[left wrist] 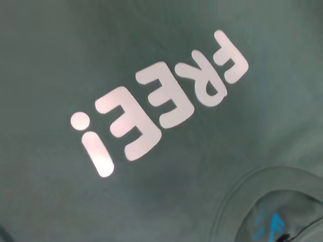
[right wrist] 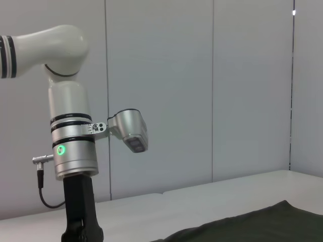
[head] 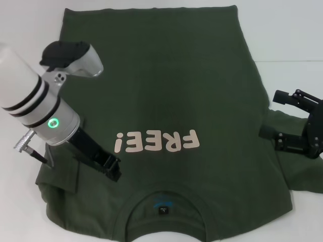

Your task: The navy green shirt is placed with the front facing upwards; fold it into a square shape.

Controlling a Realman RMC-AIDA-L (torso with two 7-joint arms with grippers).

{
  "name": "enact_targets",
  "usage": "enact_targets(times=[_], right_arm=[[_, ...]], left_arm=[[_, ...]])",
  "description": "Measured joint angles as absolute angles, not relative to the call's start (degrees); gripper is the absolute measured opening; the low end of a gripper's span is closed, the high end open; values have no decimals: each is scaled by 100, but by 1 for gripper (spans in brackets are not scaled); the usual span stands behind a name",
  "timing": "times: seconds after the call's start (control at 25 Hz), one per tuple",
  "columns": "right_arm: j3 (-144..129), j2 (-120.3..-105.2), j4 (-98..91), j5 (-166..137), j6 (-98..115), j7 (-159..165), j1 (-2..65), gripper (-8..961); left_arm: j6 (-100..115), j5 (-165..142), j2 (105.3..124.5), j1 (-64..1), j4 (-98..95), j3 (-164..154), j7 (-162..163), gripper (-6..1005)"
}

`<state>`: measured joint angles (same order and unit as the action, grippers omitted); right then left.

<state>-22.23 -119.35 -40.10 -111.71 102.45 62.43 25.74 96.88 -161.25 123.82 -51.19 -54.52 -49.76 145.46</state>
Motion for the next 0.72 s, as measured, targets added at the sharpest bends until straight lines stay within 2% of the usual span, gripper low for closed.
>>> enact_targets(times=[0.44, 0.72], right_arm=[[-2215, -11860, -4056, -10960, 10215, 6548, 2567, 944], [-2215, -11812, -4067, -10946, 10085, 6749, 2609, 944]], left_arm=[[10067, -15324, 12129, -4580, -5814, -4399, 14349, 20], [10078, -14789, 11880, -4001, -6220, -4371, 14243, 256]])
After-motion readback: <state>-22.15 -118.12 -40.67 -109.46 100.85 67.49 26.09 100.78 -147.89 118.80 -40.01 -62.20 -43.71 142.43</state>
